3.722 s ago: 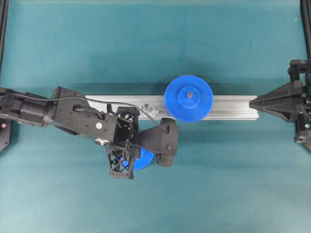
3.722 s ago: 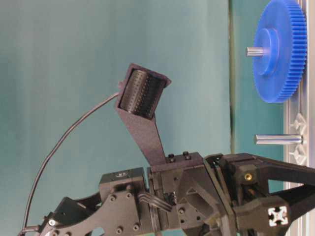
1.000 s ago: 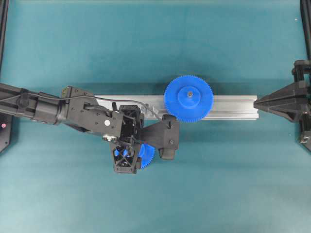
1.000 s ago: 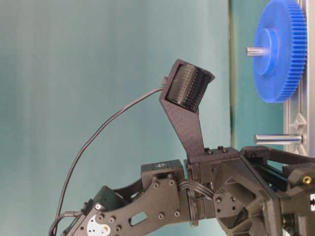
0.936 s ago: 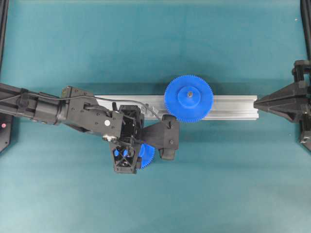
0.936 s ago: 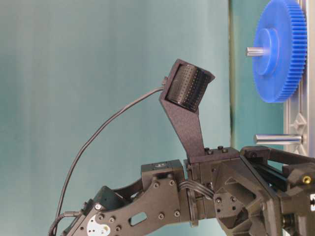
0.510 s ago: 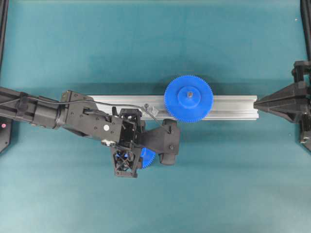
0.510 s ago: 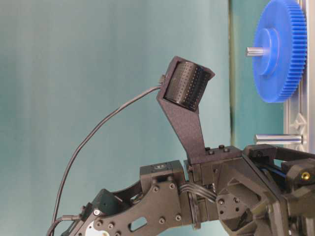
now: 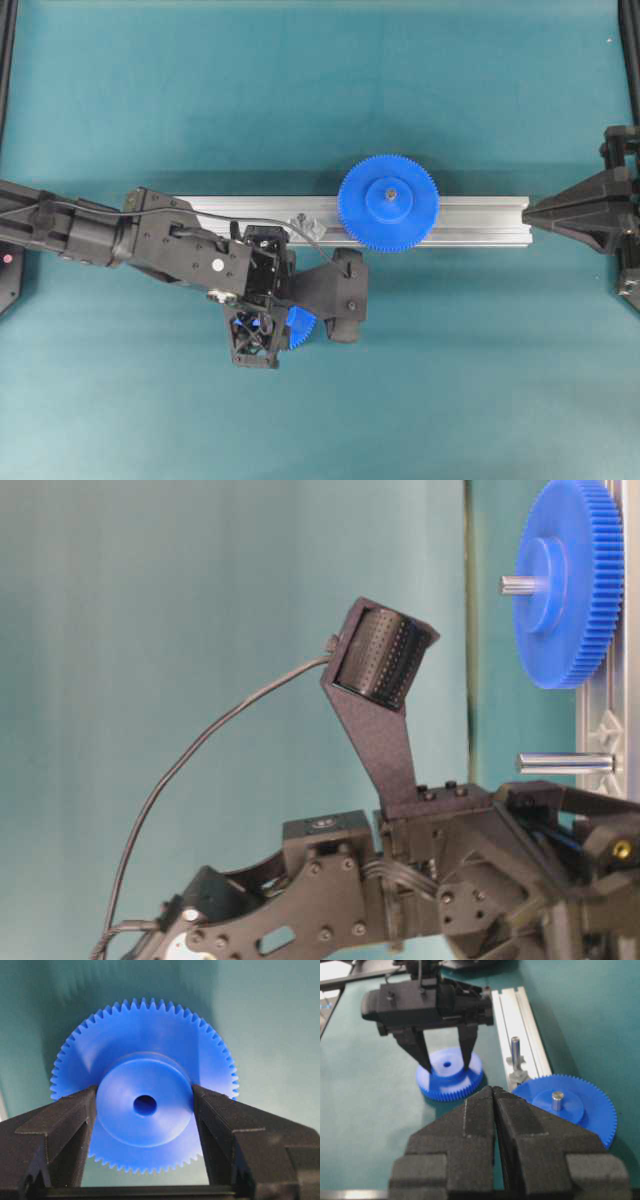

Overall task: Find the location of the shaft and insert the small gear.
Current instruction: 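Close the left gripper on the blue gear's hub, then lift the blue gear and carry it toward the empty shaft, then align the gear's bore over the empty shaft beside the large gear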

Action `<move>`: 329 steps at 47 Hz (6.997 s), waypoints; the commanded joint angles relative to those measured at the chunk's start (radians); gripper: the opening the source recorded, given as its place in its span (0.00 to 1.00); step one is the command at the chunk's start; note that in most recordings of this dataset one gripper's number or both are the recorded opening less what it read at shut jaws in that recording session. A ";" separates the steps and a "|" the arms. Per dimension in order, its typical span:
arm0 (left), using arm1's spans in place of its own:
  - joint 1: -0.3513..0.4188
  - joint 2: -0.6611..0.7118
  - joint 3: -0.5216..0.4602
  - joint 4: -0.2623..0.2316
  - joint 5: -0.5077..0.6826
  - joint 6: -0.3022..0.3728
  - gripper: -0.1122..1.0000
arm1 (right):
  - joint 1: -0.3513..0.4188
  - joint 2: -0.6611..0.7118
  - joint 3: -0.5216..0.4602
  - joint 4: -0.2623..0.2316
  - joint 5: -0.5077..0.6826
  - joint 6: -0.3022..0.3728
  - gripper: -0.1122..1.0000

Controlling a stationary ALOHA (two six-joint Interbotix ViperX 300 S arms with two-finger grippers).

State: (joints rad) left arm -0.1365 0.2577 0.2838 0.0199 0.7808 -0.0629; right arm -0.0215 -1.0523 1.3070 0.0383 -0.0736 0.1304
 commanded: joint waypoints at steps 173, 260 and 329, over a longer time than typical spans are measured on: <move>0.210 -0.132 -0.376 0.009 0.380 0.209 0.67 | -0.017 -0.017 0.000 0.000 -0.002 0.011 0.15; 0.225 -0.055 -0.167 0.009 0.163 0.178 0.67 | -0.049 -0.018 0.003 0.000 -0.003 0.009 0.15; 0.304 -0.017 -0.276 0.009 0.275 0.281 0.67 | -0.051 -0.020 0.000 0.000 -0.002 0.032 0.15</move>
State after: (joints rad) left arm 0.1197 0.2531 0.0291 0.0199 1.0600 0.2178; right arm -0.0690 -1.0769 1.3192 0.0368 -0.0706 0.1534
